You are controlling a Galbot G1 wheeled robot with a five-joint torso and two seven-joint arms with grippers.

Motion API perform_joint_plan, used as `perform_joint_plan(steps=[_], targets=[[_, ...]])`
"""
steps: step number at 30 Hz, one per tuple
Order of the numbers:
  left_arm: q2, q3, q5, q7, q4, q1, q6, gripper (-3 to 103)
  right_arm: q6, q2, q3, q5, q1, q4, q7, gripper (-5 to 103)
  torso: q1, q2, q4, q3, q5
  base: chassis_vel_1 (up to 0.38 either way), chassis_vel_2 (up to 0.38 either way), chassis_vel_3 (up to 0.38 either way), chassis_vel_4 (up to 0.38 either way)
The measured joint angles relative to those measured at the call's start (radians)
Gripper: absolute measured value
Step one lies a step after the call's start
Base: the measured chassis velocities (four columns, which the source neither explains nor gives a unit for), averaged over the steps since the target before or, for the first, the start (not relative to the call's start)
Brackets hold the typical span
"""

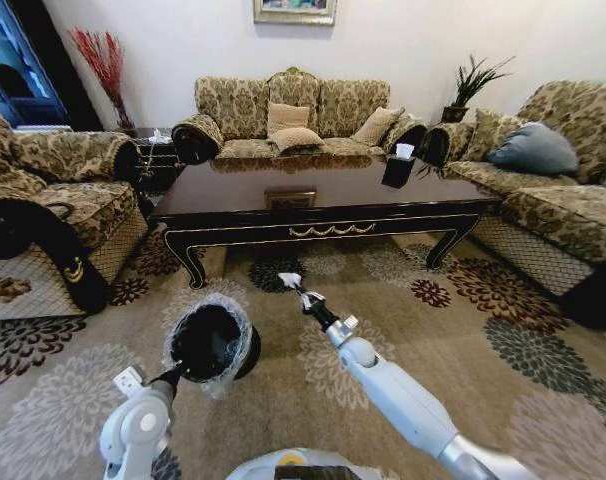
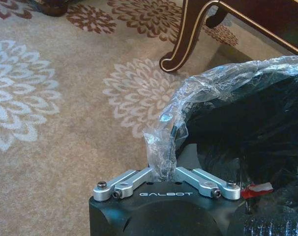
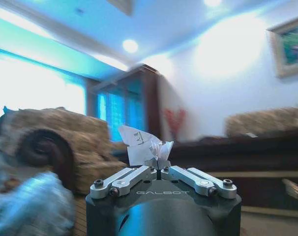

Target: Move to the front of the table and pick up the trash from the floor, then place it into the trash bin.

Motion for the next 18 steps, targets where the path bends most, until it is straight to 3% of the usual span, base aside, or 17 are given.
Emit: perform_joint_plan(steps=[6,11,18], targets=[[0.000,-0.003,0.000,0.000,0.006,-0.005,0.000,0,0.039,-0.021,-0.072,-0.012,0.033,0.031,-0.035,0,0.000,0.000,0.0000,0.000,0.0000,0.000,0.000,0.000,0.000],[0.003,-0.005,-0.001,0.001,0.010,-0.010,-0.001,0,0.093,-0.021,-0.142,-0.078,0.066,0.035,-0.053,0,0.000,0.000,0.0000,0.000,0.0000,0.000,0.000,0.000,0.000],[0.004,-0.004,-0.003,0.001,0.018,-0.018,-0.002,0,0.115,-0.024,-0.246,-0.119,0.097,0.019,-0.054,0,0.000,0.000,0.0000,0.000,0.0001,0.000,0.000,0.000,0.000]])
